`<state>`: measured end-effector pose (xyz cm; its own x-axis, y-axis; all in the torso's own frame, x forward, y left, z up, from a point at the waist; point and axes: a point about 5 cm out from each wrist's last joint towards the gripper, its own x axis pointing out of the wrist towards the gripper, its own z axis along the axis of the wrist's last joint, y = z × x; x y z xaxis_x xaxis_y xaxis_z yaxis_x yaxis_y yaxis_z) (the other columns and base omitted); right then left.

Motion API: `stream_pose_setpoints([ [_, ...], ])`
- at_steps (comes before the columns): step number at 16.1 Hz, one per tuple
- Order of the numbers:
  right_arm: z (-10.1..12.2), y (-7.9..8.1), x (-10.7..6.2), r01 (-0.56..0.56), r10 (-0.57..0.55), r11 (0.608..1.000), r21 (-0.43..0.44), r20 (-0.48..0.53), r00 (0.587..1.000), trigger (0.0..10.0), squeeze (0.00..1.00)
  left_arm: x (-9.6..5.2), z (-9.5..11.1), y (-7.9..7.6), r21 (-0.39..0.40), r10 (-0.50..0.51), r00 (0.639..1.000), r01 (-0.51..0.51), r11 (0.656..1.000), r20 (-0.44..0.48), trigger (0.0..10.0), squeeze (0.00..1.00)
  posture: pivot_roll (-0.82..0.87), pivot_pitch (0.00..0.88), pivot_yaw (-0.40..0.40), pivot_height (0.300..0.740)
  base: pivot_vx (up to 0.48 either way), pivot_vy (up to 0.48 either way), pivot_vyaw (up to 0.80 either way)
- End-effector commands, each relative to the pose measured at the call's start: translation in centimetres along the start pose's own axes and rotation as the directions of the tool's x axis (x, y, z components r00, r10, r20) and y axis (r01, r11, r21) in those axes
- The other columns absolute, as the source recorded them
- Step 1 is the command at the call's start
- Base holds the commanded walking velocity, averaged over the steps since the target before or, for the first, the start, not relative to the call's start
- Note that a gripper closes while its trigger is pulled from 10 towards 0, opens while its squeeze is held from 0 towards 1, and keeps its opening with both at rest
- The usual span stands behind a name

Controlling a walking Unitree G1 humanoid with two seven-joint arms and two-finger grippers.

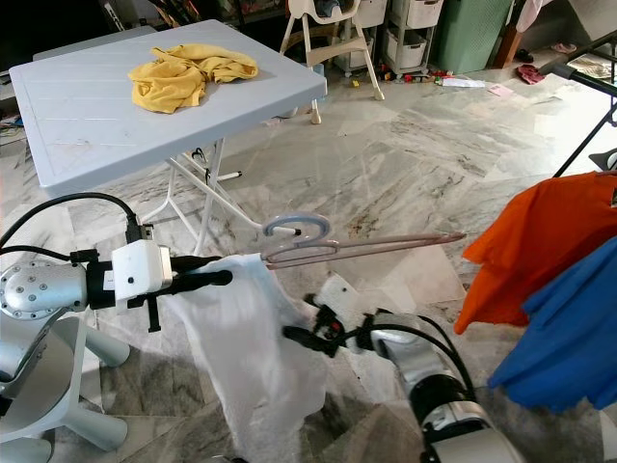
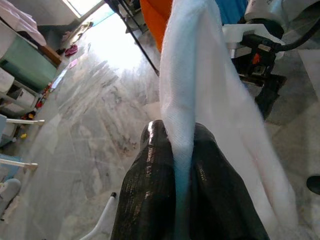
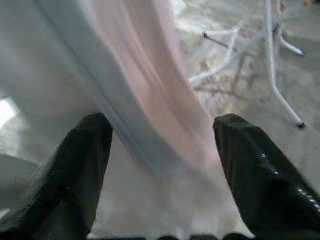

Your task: Hang hanger

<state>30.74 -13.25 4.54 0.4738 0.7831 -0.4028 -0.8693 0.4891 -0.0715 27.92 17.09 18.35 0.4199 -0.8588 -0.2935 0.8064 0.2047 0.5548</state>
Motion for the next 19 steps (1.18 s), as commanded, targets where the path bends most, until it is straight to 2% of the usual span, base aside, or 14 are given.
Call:
stream_pose_setpoints([
  [1, -0.2, -0.2, -0.1, 0.017, -0.017, 1.000, -0.004, -0.021, 1.000, 0.0, 0.00, -0.7, 0.8, 1.0, 0.039, 0.034, 0.999, -0.035, 0.999, 0.017, 0.0, 0.00, 0.05, 0.071, 0.050, 0.740, 0.000, 0.000, 0.00],
  [3, -0.9, -0.5, -0.6, 0.052, -0.051, 0.999, 0.012, -0.043, 0.998, 0.0, 0.00, -1.0, 0.8, 1.5, 0.048, 0.047, 0.999, -0.047, 0.998, 0.010, 0.0, 0.00, 0.05, 0.072, 0.049, 0.740, 0.000, 0.000, 0.00],
  [8, -1.8, -0.1, -0.8, 0.051, -0.049, 0.998, 0.032, -0.062, 0.997, 0.0, 0.00, -0.9, 1.1, 1.8, 0.061, 0.050, 0.999, -0.051, 0.997, 0.015, 0.0, 0.00, 0.05, 0.074, 0.052, 0.740, 0.000, 0.000, 0.00],
  [13, -1.2, 0.1, -0.1, 0.053, -0.052, 0.998, 0.026, -0.035, 0.998, 0.0, 0.00, -0.2, 1.3, 0.7, 0.055, 0.018, 0.999, -0.020, 0.998, 0.034, 0.0, 0.00, 0.06, 0.075, 0.051, 0.740, 0.000, 0.000, 0.00],
  [15, -1.0, 0.1, 0.2, 0.083, -0.083, 0.996, 0.027, -0.015, 0.996, 0.0, 0.00, 0.4, 1.5, 0.0, 0.044, 0.000, 0.998, -0.002, 0.999, 0.055, 0.0, 0.00, 0.06, 0.074, 0.049, 0.740, 0.000, 0.000, 0.00],
  [19, -1.1, -0.3, 0.0, 0.151, -0.150, 0.988, 0.022, -0.030, 0.988, 0.0, 0.00, 0.4, 1.4, -0.2, 0.040, -0.003, 0.999, 0.001, 0.999, 0.055, 0.0, 0.00, 0.06, 0.075, 0.049, 0.740, 0.000, 0.000, 0.00],
])
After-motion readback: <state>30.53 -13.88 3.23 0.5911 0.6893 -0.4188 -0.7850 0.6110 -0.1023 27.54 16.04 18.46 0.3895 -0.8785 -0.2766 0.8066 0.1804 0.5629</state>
